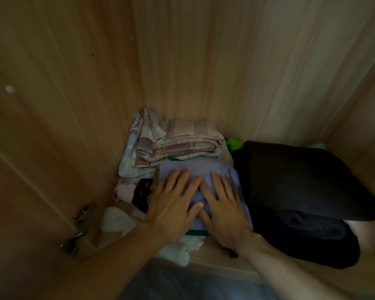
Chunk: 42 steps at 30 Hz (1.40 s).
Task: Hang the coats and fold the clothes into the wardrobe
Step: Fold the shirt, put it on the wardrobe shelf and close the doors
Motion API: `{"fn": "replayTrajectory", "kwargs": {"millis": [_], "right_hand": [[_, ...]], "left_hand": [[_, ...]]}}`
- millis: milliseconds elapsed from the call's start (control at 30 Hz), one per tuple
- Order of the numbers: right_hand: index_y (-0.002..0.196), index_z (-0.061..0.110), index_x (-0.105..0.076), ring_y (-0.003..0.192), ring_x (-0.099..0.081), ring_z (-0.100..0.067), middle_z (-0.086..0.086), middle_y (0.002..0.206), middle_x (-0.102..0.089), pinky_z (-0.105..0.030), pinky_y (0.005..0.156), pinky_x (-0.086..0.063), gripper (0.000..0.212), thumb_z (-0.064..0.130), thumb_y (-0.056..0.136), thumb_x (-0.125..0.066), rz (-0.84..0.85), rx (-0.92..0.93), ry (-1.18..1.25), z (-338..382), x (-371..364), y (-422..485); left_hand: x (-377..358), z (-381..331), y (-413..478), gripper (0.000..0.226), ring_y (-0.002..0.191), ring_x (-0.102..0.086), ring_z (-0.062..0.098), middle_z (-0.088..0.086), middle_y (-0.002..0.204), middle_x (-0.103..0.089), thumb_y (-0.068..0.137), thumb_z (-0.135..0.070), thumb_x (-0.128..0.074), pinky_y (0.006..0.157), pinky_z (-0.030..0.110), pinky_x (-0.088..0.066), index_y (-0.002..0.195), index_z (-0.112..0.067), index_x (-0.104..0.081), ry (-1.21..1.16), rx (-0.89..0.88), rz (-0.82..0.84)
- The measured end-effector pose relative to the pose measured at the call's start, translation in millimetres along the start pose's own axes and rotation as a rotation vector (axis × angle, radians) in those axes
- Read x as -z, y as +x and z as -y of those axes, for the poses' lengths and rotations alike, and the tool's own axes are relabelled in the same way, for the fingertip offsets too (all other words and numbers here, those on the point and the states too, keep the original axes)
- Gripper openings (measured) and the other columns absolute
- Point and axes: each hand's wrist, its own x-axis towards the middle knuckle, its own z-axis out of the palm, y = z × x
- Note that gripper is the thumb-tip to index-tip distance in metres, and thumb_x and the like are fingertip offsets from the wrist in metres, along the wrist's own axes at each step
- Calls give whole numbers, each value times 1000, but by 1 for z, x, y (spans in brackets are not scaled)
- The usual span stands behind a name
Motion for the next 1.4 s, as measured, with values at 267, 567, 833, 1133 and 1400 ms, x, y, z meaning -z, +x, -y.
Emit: {"fn": "replayTrajectory", "kwargs": {"millis": [267,567,833,1133,1400], "right_hand": [[154,41,9,151,9,-31,-2,165,12,-49,122,-6,74,73,91,-13,59,-63,0,-15,-31,20],[154,37,8,151,7,-31,-7,165,10,-51,122,-6,76,64,96,-31,174,-98,51,-10,-10,26],[157,28,0,151,-6,-26,-5,165,2,-38,121,-14,81,51,97,-49,261,-177,296,10,119,-14],[156,30,-12,147,-17,-29,-7,163,-11,-47,115,-30,73,55,96,-46,262,-182,218,94,409,-42],[153,35,-17,145,-21,-25,-1,160,-21,-48,111,-34,68,58,95,-43,194,-170,183,186,637,-106]], "left_hand": [[-48,22,22,71,152,3,15,-8,165,6,91,-68,5,122,47,2,155,-38,5,-27,54,93],[-21,9,35,68,152,6,19,-7,165,10,99,-63,-21,121,53,-1,155,-35,5,-108,134,287],[122,-17,8,73,151,-5,33,3,166,5,98,-61,-31,119,55,-17,155,-37,9,-300,269,367],[391,-36,-31,69,151,-11,22,-1,166,2,99,-62,-27,119,47,-21,156,-35,-1,-160,179,292],[606,-84,-83,62,145,-31,27,6,162,-25,99,-57,-33,116,41,-31,155,-31,-24,-265,148,110]]}}
